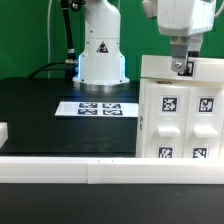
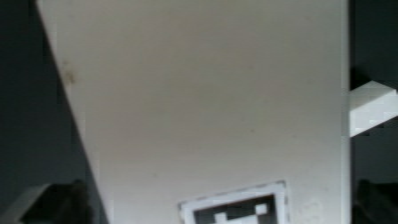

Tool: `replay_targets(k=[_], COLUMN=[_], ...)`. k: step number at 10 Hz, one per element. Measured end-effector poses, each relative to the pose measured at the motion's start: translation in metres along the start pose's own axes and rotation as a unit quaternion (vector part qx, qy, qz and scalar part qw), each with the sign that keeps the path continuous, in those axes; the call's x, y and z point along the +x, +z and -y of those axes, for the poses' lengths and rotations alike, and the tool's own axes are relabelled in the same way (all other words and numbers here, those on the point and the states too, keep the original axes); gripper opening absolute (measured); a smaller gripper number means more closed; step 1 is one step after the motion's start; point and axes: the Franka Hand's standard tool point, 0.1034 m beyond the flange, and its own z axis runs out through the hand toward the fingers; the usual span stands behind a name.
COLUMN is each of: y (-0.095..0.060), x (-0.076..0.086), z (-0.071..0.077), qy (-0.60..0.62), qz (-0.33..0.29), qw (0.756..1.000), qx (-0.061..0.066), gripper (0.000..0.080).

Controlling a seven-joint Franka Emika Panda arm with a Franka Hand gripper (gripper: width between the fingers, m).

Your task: Assemble cabinet

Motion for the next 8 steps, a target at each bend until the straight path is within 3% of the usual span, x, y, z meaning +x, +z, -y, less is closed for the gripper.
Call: replay_targets(k=[1,2,5,8], y=[0.0,0.0,0.0,0.0002], x=[-0.0003,-0.0004,-0.0006,-0.0006], z=[-0.0002,-0.0002,-0.0004,-0.0001], qy=[0.0,0.0,0.013,0.113], qz=[0.0,0.0,0.0,0.0], qw=[1.0,1.0,1.0,0.994], qx=[0.0,0.0,0.0,0.001], gripper=[0.0629,0.056,0.056,0.056])
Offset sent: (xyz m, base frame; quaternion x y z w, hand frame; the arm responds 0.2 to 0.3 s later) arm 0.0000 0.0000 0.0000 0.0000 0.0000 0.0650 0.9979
